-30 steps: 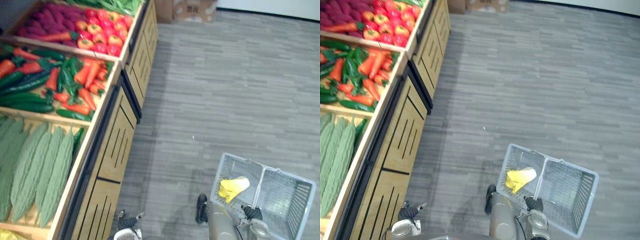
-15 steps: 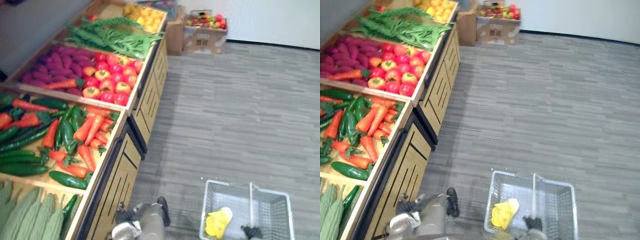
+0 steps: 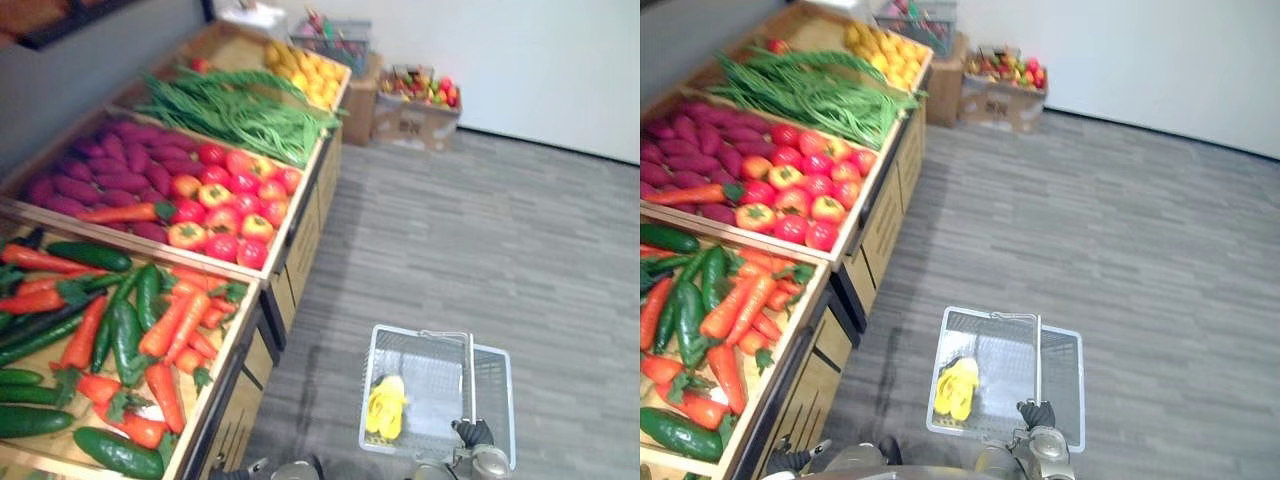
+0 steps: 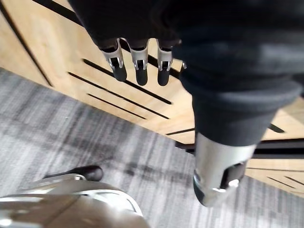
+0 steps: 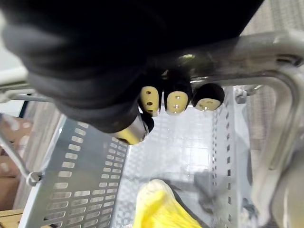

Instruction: Pick vegetable in the basket

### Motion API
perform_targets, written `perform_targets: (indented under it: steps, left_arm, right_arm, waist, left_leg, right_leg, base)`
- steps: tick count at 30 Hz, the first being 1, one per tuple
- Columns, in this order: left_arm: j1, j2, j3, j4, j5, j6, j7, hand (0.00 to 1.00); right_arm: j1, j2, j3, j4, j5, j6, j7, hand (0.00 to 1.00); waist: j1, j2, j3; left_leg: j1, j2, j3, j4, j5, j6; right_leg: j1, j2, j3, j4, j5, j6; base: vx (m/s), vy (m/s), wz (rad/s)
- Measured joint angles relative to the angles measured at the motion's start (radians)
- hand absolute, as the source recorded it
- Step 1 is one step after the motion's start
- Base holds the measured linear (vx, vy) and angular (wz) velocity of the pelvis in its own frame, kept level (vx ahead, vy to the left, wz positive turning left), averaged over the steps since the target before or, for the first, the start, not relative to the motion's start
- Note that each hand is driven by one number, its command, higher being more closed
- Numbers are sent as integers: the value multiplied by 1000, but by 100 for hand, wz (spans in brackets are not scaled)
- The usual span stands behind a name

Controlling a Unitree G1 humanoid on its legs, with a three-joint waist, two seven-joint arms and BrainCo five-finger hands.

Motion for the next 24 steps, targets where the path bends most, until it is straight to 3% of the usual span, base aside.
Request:
perform_targets:
  steps: [3,4,6,8,9,10,12,13,15,18,20,21,22,24]
  left_arm:
    - [-22,-10,10,3,0,-4,0,0]
    - [-21,-17,29,4,0,-3,-1,0]
    - [-19,-25,50,4,0,-3,0,0]
    - [-8,-29,80,4,0,-4,-1,0]
    - [8,-17,101,1,0,-5,-2,0]
    - [-12,-17,112,24,-2,-1,-3,0]
    - [-7,-47,116,1,-2,-10,-7,0]
    - [-9,-60,118,2,-3,-11,-7,0]
    - [-9,-70,125,2,-7,-12,-6,0]
    - [-11,-74,121,2,-12,-14,-6,0]
    - [-11,-69,117,5,-48,-19,-6,0]
    - [-11,-66,114,6,-51,-19,-7,0]
    - [-19,-54,115,18,-53,-19,-8,0]
    - [-29,-46,107,39,-66,-15,-8,0]
  right_arm:
    - [2,0,-9,6,0,0,3,100]
    - [4,2,-32,18,0,-2,4,100]
    - [1,5,-64,20,0,1,4,100]
    - [6,9,-81,22,0,5,5,100]
    - [24,28,-93,22,-1,6,6,100]
    - [34,26,-107,31,-1,7,7,100]
    - [33,-2,-133,26,-1,25,6,100]
    - [39,-22,-133,22,-3,29,6,100]
    - [44,-39,-134,22,-10,35,6,100]
    - [41,-44,-139,23,-10,37,6,100]
    - [40,-43,-153,34,-10,36,5,100]
    - [40,-41,-184,42,-10,39,5,100]
    - [40,-36,-214,49,-10,41,4,100]
    - [40,-47,-241,72,-9,43,4,100]
  waist:
    - [-13,6,4]
    - [-11,10,6]
    - [-6,10,7]
    - [8,-4,8]
    - [14,-42,-4]
    - [22,-23,-6]
    - [25,9,-9]
    - [26,13,-9]
    - [27,30,-12]
    - [23,40,-19]
    - [8,44,-22]
    - [-13,40,-20]
    - [-17,33,-16]
    - [-19,33,-16]
  left_leg:
    - [20,17,-101,-9,-6,-26]
    - [24,40,-158,-5,-16,-51]
    - [32,67,-211,0,-32,-86]
    - [32,95,-278,22,-68,-142]
    - [23,96,-335,38,-96,-183]
    - [21,135,-405,46,-113,-202]
    - [-24,177,-428,43,-65,-210]
    - [-36,190,-469,23,-35,-234]
    - [-42,208,-505,-18,23,-257]
    - [-100,214,-528,-57,133,-245]
    - [-158,215,-513,-111,246,-222]
    - [-175,213,-449,-158,322,-191]
    - [-196,210,-300,-155,336,-159]
    - [-212,207,-39,-105,303,-126]
  right_leg:
    - [-71,0,17,-247,0,-8]
    - [-84,4,69,-391,18,-3]
    - [-86,7,130,-510,76,-5]
    - [-63,18,222,-617,157,-8]
    - [-31,13,301,-644,198,-4]
    - [-7,42,273,-592,159,58]
    - [-24,76,268,-488,70,36]
    - [-33,78,246,-418,4,32]
    - [-32,76,167,-368,-54,13]
    - [-29,68,70,-359,-81,-14]
    - [-13,57,-24,-388,-83,-20]
    - [5,42,-90,-412,-75,-33]
    - [23,30,-153,-434,-71,-40]
    - [56,17,-211,-448,-71,-40]
  base:
    - [262,-168,115]
    - [287,-265,106]
    - [307,-341,93]
    - [307,-435,101]
    - [278,-540,144]
    - [316,-596,165]
    - [235,-440,153]
    - [164,-341,136]
    - [155,-321,124]
    - [86,-263,104]
    - [59,-212,139]
    - [41,-67,152]
    - [31,-34,140]
    - [13,29,111]
